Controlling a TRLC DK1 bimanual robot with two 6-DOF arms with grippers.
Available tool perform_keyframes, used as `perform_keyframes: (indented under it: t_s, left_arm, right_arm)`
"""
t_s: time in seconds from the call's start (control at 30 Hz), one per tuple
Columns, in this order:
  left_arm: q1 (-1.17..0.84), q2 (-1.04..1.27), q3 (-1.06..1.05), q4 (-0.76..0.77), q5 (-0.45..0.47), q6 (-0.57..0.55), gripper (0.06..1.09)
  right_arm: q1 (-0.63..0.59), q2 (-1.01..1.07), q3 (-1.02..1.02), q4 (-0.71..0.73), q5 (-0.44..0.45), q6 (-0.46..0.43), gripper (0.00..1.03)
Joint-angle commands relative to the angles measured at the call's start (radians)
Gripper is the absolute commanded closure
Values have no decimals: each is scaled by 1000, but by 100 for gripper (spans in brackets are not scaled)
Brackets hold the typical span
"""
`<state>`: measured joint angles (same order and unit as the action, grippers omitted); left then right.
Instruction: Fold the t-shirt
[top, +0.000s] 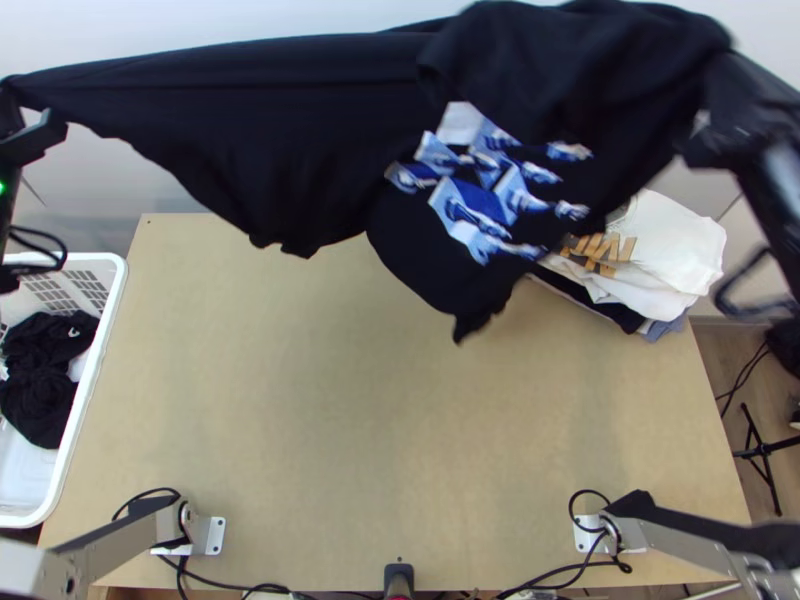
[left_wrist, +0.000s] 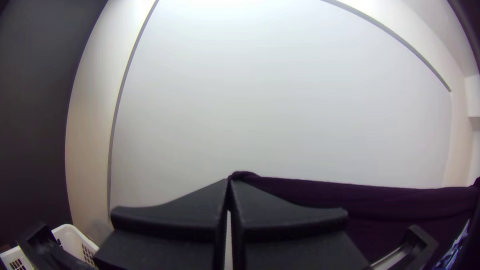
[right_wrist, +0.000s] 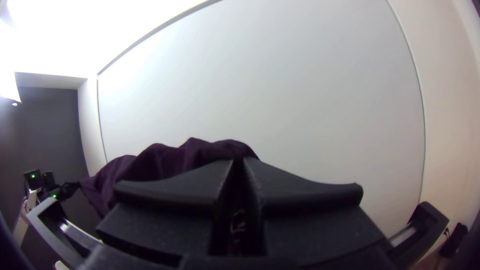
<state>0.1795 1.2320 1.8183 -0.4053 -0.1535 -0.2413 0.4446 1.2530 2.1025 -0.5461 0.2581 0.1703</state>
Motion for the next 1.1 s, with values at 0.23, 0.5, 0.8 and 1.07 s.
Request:
perform_keyframes:
  t_s: [0.23,0.5,0.8,1.07]
  left_arm:
    - [25,-312,-165,99,-15,13,105]
    - [-106,-262,-151,-75,0,-10,105]
    - [-118,-89,-251,-340,198,-15,105]
    - [-110,-81,-444,-362,262,-19,105]
  right_arm:
    - [0,-429,-309,271,-76,-132,100]
    - [71,-374,-380,221,-83,-77,100]
    - [66,-222,-582,146,-88,54,100]
    - [49,-204,-783,101,-188,334,100]
